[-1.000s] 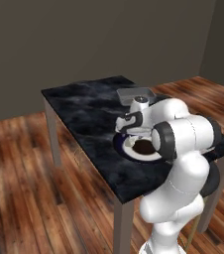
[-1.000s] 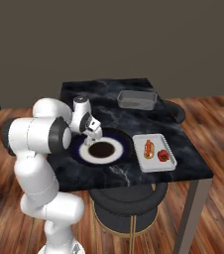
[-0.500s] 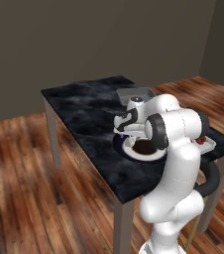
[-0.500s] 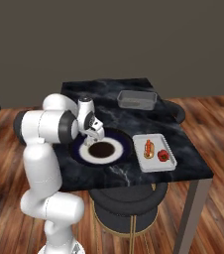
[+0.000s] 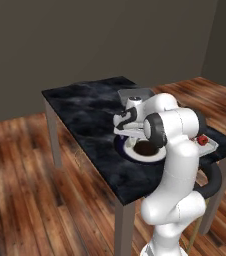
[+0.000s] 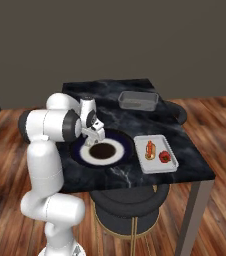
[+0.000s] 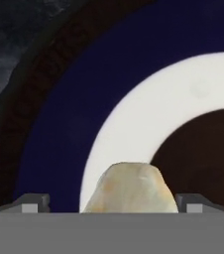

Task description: Place one cooked food and one vegetable from the large plate to each tupperware container.

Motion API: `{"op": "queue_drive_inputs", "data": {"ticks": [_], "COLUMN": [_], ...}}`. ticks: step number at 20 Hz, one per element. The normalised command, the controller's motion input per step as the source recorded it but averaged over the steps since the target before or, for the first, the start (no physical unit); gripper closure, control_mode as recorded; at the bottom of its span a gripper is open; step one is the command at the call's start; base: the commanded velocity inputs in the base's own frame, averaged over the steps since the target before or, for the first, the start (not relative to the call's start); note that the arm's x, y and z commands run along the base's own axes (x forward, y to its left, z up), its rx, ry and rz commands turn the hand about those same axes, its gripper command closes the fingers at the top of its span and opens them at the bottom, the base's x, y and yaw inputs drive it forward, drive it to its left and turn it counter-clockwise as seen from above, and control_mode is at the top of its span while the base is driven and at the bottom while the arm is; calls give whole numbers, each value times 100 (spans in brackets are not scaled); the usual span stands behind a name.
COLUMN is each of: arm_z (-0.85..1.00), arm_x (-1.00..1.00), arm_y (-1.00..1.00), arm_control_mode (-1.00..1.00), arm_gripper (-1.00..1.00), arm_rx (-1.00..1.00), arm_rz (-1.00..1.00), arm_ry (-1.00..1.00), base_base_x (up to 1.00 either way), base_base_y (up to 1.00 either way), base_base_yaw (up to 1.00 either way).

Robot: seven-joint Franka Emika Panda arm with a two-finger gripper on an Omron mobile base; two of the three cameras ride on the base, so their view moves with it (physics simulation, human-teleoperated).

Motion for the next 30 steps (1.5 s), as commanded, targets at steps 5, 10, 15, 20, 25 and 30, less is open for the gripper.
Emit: {"op": "queue_drive_inputs", "data": {"ticks": [5,10,15,20,25,30], "arm_z": [0,-8,-30,-10,-24,-43], "arm_x": [-32,-46,-9,46,28,7], "arm_y": [0,0,0,0,0,2], "arm_control_mode": [-100,-100,-100,-100,-100,-100], "arm_gripper": [-100,-100,-100,-100,-100,100], "arm_rx": [9,6,2,0,0,0], "arm_rz": [-13,-14,-12,-7,-7,-5], "arm_ry": [0,0,4,-11,-2,1], "base_base_x": [0,0,0,0,0,0], "base_base_y": [0,0,0,0,0,0], "base_base_yaw": [0,0,0,0,0,0]}}
